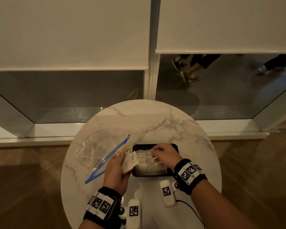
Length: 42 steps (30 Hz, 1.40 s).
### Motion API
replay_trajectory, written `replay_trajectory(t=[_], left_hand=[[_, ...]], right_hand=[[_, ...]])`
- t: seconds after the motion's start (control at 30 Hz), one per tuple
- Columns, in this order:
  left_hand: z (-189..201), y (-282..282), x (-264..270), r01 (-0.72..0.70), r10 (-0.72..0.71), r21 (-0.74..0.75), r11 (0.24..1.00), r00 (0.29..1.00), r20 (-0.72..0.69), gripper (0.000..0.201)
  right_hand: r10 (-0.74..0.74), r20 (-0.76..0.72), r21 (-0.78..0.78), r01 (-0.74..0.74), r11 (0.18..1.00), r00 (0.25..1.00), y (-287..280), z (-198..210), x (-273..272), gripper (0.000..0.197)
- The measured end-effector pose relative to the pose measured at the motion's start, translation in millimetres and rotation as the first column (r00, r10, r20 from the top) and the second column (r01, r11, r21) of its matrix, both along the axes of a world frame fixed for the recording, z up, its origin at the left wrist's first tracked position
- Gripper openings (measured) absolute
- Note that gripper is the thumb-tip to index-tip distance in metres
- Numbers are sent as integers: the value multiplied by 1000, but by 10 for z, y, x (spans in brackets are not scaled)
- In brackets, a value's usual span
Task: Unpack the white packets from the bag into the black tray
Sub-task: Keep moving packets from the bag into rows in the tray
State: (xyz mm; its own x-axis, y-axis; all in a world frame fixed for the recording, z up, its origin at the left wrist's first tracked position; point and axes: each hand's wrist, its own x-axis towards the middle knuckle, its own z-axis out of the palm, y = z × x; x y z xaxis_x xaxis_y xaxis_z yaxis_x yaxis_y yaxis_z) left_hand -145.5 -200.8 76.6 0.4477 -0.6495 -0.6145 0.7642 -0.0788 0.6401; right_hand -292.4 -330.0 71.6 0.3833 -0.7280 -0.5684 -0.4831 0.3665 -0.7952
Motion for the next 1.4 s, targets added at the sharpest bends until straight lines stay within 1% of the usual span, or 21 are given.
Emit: replay_trajectory(t=[0.1, 0.17, 0.2, 0.3, 0.4, 0.5, 0.57, 0.67, 0.8, 0.87, 0.9, 1.03, 1.2, 1.23, 1.33, 1.37, 1.4], left_hand=[[-19, -87, -57, 32, -32, -13, 999, 998, 52, 30], [-46, -132, -78, 54, -53, -12, 998, 996, 77, 31], [-60, -151, -85, 59, -59, -2, 998, 995, 86, 31], [-115, -190, -84, 63, -65, 23, 998, 993, 103, 31], [-138, -214, -83, 76, -79, 31, 997, 991, 111, 30], [-148, -209, -83, 75, -77, 31, 997, 992, 97, 28], [-160, -202, -76, 71, -73, 32, 997, 993, 91, 28], [-157, -205, -62, 88, -89, 21, 996, 991, 96, 30], [-148, -218, -27, 92, -93, 24, 995, 993, 72, 31], [-159, -212, 9, 70, -72, 44, 997, 997, 39, 30], [-170, -203, 32, 56, -57, 59, 997, 998, 26, 28], [-181, -154, 107, 1, 3, 64, 998, 998, -69, 23], [-196, -116, 139, -25, 31, 62, 998, 994, -105, 20], [-205, -117, 142, -30, 36, 63, 998, 995, -98, 21], [-197, -129, 145, -29, 37, 69, 997, 992, -119, 16], [-182, -131, 141, -27, 36, 67, 997, 990, -135, 14], [-187, -133, 141, -29, 39, 68, 997, 989, -143, 14]], right_hand=[[128, 112, 61, -135, 989, 985, 140, 312, 117, 31], [157, 162, 77, -171, 982, 974, 201, 401, 165, 35], [160, 171, 71, -174, 982, 972, 221, 424, 174, 34], [126, 165, 26, -132, 991, 978, 250, 446, 166, 22], [70, 134, -8, -69, 998, 989, 249, 440, 129, 18], [33, 152, -15, -31, 999, 988, 251, 449, 110, 10], [9, 177, 8, -11, 1000, 984, 254, 466, 117, 9], [4, 181, 53, -14, 999, 983, 252, 481, 146, 13], [26, 163, -14, -24, 1000, 986, 242, 454, 186, 8], [17, 194, -37, -10, 999, 981, 228, 461, 194, 4], [4, 225, -33, 3, 999, 974, 219, 466, 192, 7], [-108, 408, 73, 86, 994, 907, 153, 465, 142, 14], [-205, 521, 184, 126, 975, 829, 82, 490, 59, 17], [-245, 556, 231, 136, 963, 794, 79, 494, 47, 17], [-422, 642, 415, 173, 893, 639, 57, 492, 14, 11], [-459, 645, 449, 183, 875, 611, 45, 496, 5, 9], [-470, 637, 453, 196, 870, 611, 34, 492, -4, 7]])
